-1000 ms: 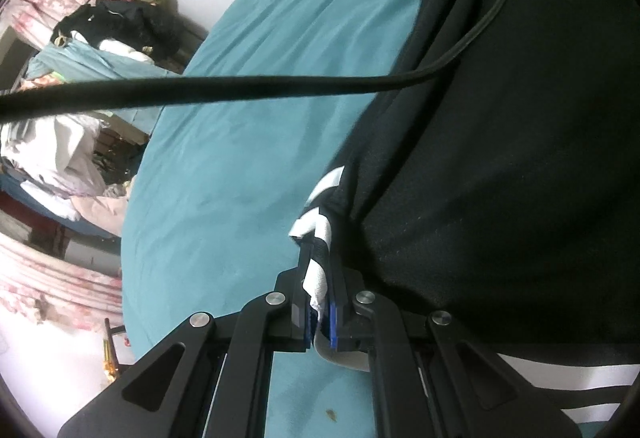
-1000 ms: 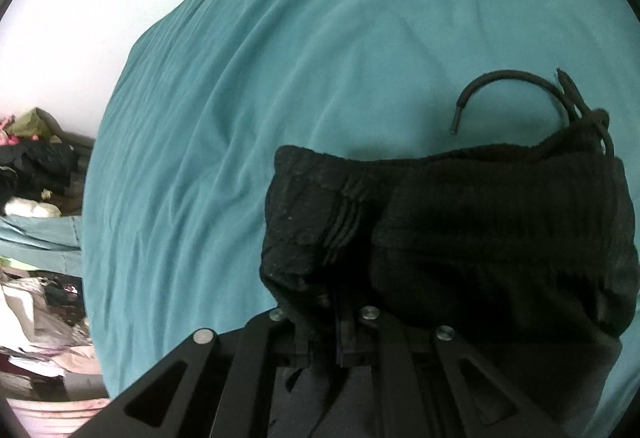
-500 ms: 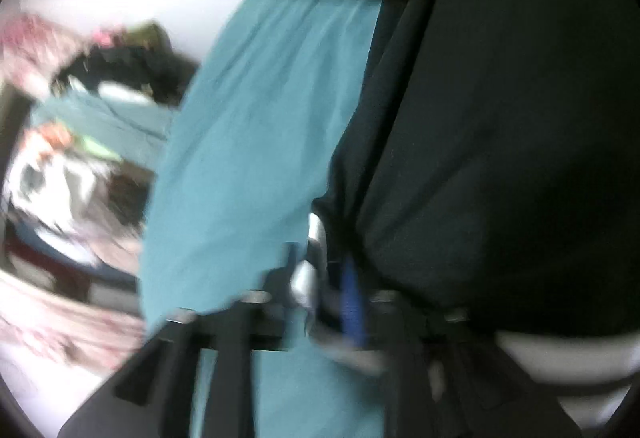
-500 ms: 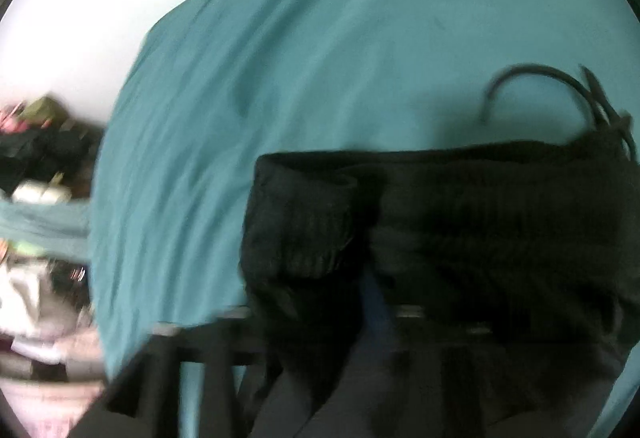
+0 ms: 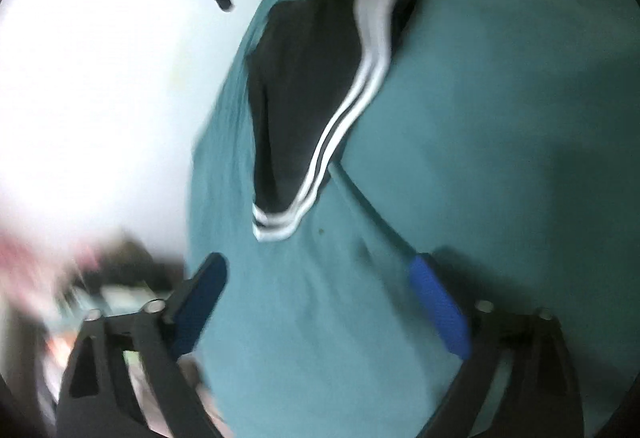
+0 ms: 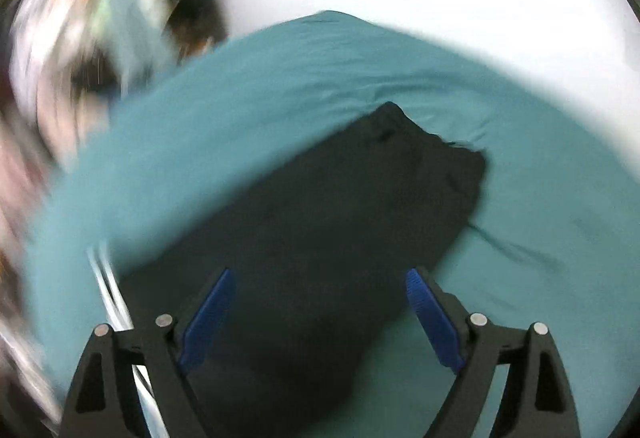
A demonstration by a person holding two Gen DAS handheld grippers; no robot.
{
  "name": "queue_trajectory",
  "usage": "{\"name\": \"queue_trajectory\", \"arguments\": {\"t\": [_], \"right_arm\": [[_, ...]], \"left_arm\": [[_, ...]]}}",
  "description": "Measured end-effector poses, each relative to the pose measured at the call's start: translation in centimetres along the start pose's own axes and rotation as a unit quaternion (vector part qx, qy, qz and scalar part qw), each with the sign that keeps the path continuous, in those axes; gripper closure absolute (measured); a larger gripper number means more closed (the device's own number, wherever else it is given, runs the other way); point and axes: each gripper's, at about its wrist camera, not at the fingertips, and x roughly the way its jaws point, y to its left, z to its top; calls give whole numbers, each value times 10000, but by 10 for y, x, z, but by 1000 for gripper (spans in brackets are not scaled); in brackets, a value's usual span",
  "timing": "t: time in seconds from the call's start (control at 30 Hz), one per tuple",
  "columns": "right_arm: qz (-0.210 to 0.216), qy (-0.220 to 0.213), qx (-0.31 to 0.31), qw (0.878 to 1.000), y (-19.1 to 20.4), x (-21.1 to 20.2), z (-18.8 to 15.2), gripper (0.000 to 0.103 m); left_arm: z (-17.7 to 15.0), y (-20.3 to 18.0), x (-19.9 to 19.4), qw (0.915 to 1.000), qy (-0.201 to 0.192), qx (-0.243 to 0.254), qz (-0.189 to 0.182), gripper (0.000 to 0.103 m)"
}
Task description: Fold clothes
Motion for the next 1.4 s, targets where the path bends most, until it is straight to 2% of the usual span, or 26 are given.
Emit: {"name": "queue_trajectory", "arguments": {"t": [0.03,0.13,0.17,0.23,0.3,0.37,0.43,0.47,0.5,0.57,0.6,0.63,0.67,0.7,0.73,0.77,0.87,0.9,1.03,1.13,1.2,1.27,1.3,1.33,1.37,1.4], "right_arm": [[-421,-20,-699,9967,31,-16,-35,16],[-1326,-57,-2303,9640,105,-53,-126,16],[-1414,-187,-2602,9550,127,-77,-158,16],[-1577,-374,-2599,9519,163,-85,-181,16],[-2011,-404,-2598,9436,184,-57,-176,16],[-2484,-259,-2522,9349,195,-26,-162,16],[-2946,-122,-2428,9242,205,4,-149,16],[-3103,-200,-2211,9244,202,8,-138,16],[-3256,-194,-2120,9212,199,11,-131,16],[-3774,-65,-2106,9018,190,22,-119,16],[-3966,78,-2110,8934,183,28,-114,18],[-4011,168,-2042,8928,174,31,-111,21],[-4052,255,-1974,8923,165,35,-107,29],[-4023,302,-1933,8943,159,38,-106,52],[-3931,391,-1934,8981,156,44,-105,70],[-3749,568,-1967,9042,151,50,-107,94],[-3255,511,-1786,9271,144,30,-115,95],[-3196,437,-1783,9296,145,19,-120,96],[-2912,262,-1822,9388,158,-32,-142,96],[-2646,445,-1825,9459,171,-47,-160,97],[-2415,791,-1794,9504,174,-41,-169,98],[-2275,1341,-1796,9476,173,-32,-180,97],[-2211,1621,-1789,9449,172,-28,-185,97],[-2177,1677,-1787,9448,170,-33,-186,94],[-2119,1715,-1700,9470,165,-45,-185,76],[-1999,1777,-1553,9510,158,-54,-182,43]], "left_arm": [[-6,-3,5,9988,-275,393,128,5],[-13,2,38,9889,-701,1135,659,5],[-13,4,51,9845,-799,1320,835,5],[-7,17,84,9839,-873,1277,900,5],[-2,27,113,9864,-914,1151,731,2],[1,35,132,9867,-1187,1101,163,0],[1,41,139,9789,-1623,1208,-290,0],[0,44,141,9737,-1826,1276,-466,0],[1,48,145,9712,-1930,1294,-529,0],[9,56,157,9696,-2054,1265,-417,0],[13,58,164,9702,-2054,1273,-201,8],[16,59,171,9713,-2007,1276,-66,33],[20,59,182,9754,-1796,1267,-153,48],[25,56,197,9805,-1483,1263,-245,75],[29,54,209,9842,-1216,1237,-348,86],[30,54,213,9862,-1110,1136,-476,89],[27,54,195,9888,-1050,733,-762,92],[21,52,180,9887,-1060,648,-845,93],[3,40,120,9869,-1050,294,-1190,93],[-3,25,98,9867,-905,240,-1332,93],[-10,15,90,9892,-864,349,-1128,93],[-17,7,83,9914,-886,487,-827,82],[-21,12,77,9912,-921,466,-824,67],[-24,18,72,9910,-956,444,-822,48],[-28,25,67,9906,-988,394,-861,37],[-35,41,64,9891,-1017,250,-1033,18]]}}
